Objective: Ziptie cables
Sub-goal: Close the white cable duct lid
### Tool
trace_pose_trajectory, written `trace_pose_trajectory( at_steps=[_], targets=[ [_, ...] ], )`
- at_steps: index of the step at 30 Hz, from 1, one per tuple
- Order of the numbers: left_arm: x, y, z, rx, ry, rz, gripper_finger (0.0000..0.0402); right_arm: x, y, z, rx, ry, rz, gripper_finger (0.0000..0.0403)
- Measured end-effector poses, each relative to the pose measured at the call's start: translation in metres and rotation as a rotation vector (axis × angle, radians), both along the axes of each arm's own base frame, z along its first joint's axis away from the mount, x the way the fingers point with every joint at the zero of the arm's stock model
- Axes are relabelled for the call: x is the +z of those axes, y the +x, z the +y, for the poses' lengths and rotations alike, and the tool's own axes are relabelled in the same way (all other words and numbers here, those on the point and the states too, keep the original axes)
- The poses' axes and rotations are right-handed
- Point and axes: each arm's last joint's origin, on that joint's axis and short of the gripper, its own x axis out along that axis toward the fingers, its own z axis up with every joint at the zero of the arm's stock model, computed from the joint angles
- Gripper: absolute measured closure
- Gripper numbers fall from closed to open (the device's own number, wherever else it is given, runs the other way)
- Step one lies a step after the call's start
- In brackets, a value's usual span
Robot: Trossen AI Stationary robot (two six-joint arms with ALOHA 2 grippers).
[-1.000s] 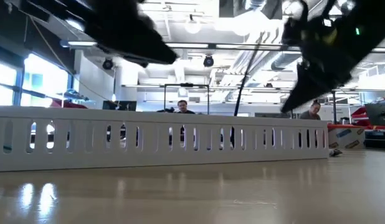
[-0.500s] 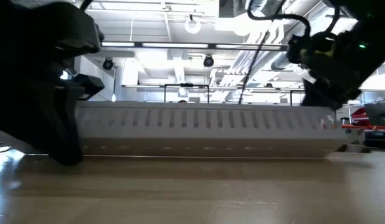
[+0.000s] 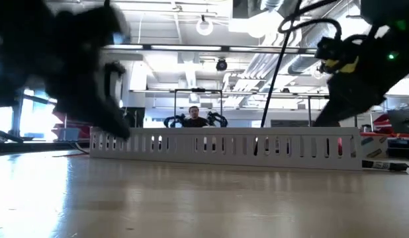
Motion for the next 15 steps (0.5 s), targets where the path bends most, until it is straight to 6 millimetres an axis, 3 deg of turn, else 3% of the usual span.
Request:
trace_pose_trajectory(
  at_steps=[4, 8, 12, 15],
  targets=[
    [0.031, -0.006, 0.006, 0.088, -0.012, -0.117, 0.0401, 0.012, 0.002, 0.001, 0.038, -0.007, -0.058, 0.0387],
    [0.054, -0.005, 0.031, 0.169, -0.002, -0.172, 0.0401, 0.015, 0.013, 0.01, 0.167, 0.044, -0.079, 0.0387],
    [0.055, 0.004, 0.061, 0.18, 0.001, -0.099, 0.0401, 0.01, 0.023, 0.013, 0.228, 0.047, -0.071, 0.0387],
    [0.039, 0.006, 0.08, 0.198, -0.041, -0.045, 0.0402, 0.002, 0.025, 0.011, 0.214, 0.043, -0.046, 0.0387]
  ],
)
